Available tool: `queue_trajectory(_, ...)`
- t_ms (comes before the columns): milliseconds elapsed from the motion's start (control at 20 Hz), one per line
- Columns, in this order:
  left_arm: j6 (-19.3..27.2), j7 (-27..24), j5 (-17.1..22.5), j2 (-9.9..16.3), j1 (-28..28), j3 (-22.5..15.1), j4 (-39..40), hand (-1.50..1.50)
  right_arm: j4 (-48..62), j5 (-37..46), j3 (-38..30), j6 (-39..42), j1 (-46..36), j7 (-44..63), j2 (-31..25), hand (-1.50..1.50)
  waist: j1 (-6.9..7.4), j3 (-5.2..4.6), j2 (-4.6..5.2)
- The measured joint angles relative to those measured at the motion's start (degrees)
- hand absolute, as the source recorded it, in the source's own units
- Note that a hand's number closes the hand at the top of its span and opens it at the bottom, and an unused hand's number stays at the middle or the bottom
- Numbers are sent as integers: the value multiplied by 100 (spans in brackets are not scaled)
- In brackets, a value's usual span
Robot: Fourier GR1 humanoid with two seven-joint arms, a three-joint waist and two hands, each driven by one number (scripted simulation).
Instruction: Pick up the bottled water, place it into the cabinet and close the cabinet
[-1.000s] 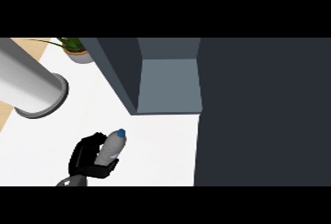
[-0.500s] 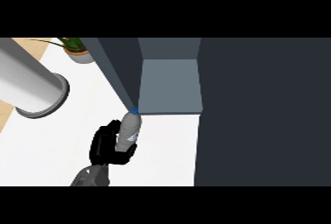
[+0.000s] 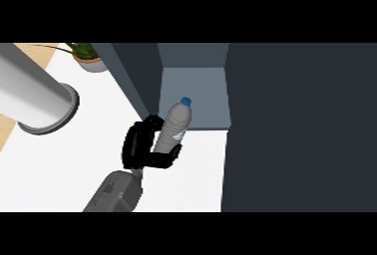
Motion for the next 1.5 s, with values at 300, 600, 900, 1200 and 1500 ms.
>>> queue_trajectory(300,1134,499,216,-3,-717,-698,-283,150,35,-52,-191,-12,-239,121,35,-150,-30,-1,16)
queue_trajectory(600,1899,916,268,-4,-1719,-905,172,150,80,-95,-287,67,-212,-18,105,-150,-102,-1,24)
queue_trajectory(900,2328,1155,540,-4,-2705,-838,1079,150,163,-285,-638,219,-394,20,30,-150,-161,-1,57)
queue_trajectory(1200,2536,1130,659,6,-3522,-771,2192,150,210,-367,-781,402,-377,-110,18,-150,-271,-2,90)
queue_trajectory(1500,2797,1050,363,34,-4047,-737,3335,150,214,-427,-770,486,-403,-92,34,-150,-326,-3,139)
